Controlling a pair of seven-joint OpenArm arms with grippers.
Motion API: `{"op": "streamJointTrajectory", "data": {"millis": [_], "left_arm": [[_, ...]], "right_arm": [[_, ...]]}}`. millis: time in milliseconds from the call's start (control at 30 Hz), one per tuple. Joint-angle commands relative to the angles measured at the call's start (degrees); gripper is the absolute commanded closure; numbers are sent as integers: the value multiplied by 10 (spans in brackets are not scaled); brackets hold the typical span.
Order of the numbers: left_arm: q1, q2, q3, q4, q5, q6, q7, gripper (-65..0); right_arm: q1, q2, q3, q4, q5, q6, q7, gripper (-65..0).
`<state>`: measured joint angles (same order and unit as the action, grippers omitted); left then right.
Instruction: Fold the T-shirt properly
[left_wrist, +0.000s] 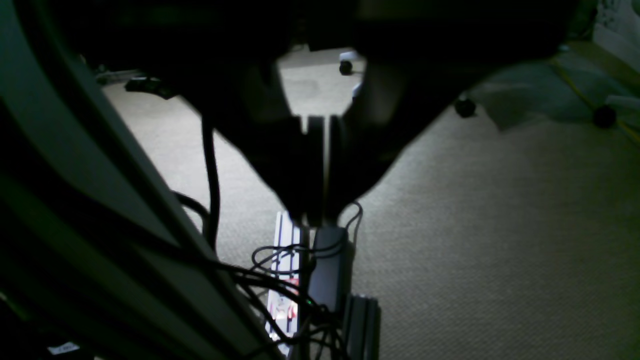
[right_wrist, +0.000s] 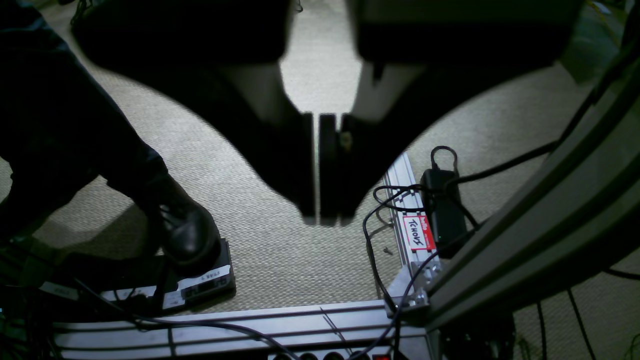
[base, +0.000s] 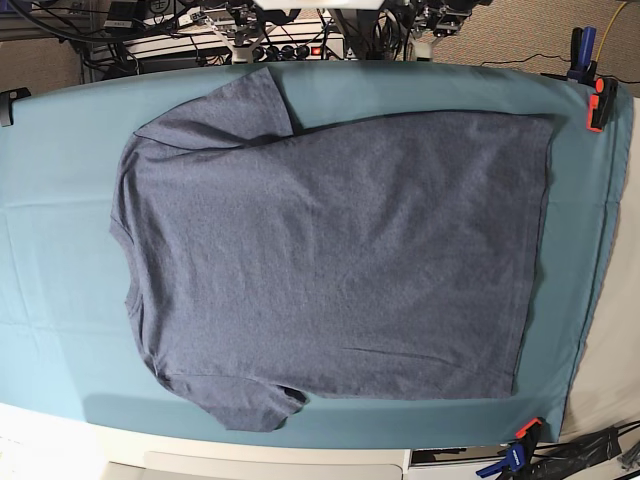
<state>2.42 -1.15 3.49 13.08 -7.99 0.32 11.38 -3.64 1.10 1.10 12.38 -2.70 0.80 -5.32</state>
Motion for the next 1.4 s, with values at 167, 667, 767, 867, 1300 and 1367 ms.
{"op": "streamJointTrajectory", "data": {"millis": [167, 667, 767, 867, 1300, 1367], "left_arm": [[3, -1, 1, 2, 3, -4, 2, -20], [6, -1, 1, 2, 3, -4, -12, -20], [6, -1, 1, 2, 3, -4, -12, -20], [6, -1, 1, 2, 3, -4, -12, -20], [14, -1, 1, 17, 2, -4, -11, -20], [33, -1, 1, 35, -9, -4, -12, -20]], "right_arm": [[-2, 3, 1, 3, 3, -4, -3, -26], [-3, 3, 1, 3, 3, -4, -9, -26], [-3, 3, 1, 3, 3, -4, -7, -26], [-3, 3, 1, 3, 3, -4, -6, -26], [-7, 4, 1, 3, 3, -4, 12, -26], [-19, 7, 1, 14, 3, -4, 38, -26]]}}
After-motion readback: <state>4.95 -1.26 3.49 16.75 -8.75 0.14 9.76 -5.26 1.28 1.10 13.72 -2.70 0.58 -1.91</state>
